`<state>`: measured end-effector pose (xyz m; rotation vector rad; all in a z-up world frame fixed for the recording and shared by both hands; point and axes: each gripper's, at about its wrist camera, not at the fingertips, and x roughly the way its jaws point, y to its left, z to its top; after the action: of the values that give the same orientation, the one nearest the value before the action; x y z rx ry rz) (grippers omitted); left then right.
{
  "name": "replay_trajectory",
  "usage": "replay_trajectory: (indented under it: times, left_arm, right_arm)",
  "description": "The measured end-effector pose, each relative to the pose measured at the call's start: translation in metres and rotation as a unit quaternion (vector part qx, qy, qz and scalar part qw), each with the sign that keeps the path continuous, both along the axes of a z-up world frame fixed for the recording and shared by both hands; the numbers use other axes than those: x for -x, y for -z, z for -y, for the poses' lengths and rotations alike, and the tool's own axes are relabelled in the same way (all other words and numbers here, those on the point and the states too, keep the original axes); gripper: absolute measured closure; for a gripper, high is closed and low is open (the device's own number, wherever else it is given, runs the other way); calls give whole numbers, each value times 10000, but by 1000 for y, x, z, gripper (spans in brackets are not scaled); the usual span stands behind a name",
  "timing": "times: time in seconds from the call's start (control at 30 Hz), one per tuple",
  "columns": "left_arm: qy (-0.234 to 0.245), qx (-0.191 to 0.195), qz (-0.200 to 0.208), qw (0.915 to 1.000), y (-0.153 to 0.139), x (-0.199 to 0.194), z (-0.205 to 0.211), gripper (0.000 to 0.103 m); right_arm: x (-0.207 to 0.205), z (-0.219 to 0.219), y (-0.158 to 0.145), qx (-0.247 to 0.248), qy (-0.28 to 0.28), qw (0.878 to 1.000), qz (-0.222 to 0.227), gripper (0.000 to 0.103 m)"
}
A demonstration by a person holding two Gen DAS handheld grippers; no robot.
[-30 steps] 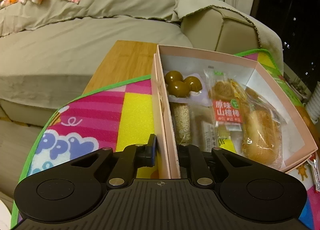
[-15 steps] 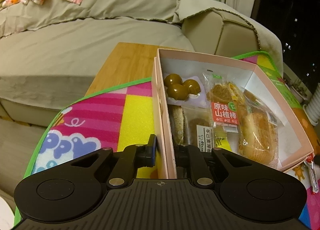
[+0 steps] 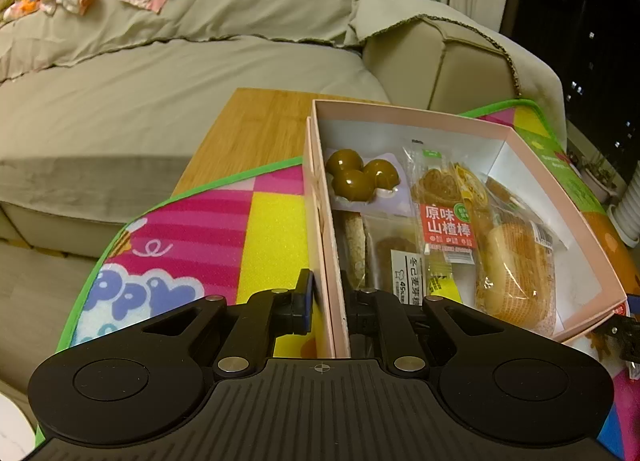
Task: Organize objects
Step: 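Grasp the red round-topped paddle packet with the right gripper, then carry the red paddle packet into the box and release it with the right gripper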
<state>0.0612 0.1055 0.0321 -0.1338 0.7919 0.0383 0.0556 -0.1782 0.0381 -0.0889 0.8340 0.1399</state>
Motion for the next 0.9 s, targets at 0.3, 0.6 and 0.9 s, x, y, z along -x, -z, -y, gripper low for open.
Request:
replay_trajectory:
  times: [0.3,0.6,0.9]
  left_arm:
    - [7,13,-13,10000,1,1,1,90]
    - [-4,116,56,9999,3,5,0,89]
    - [-13,219,100,9997,4,6,-3,88]
  right_arm:
    - [8,1,-8,-81,-96,9999,14,41]
    - [43,12,-45,-190,-323,9993,61,42]
    - [37,-11,-155,-750,-794,9877,1116,41]
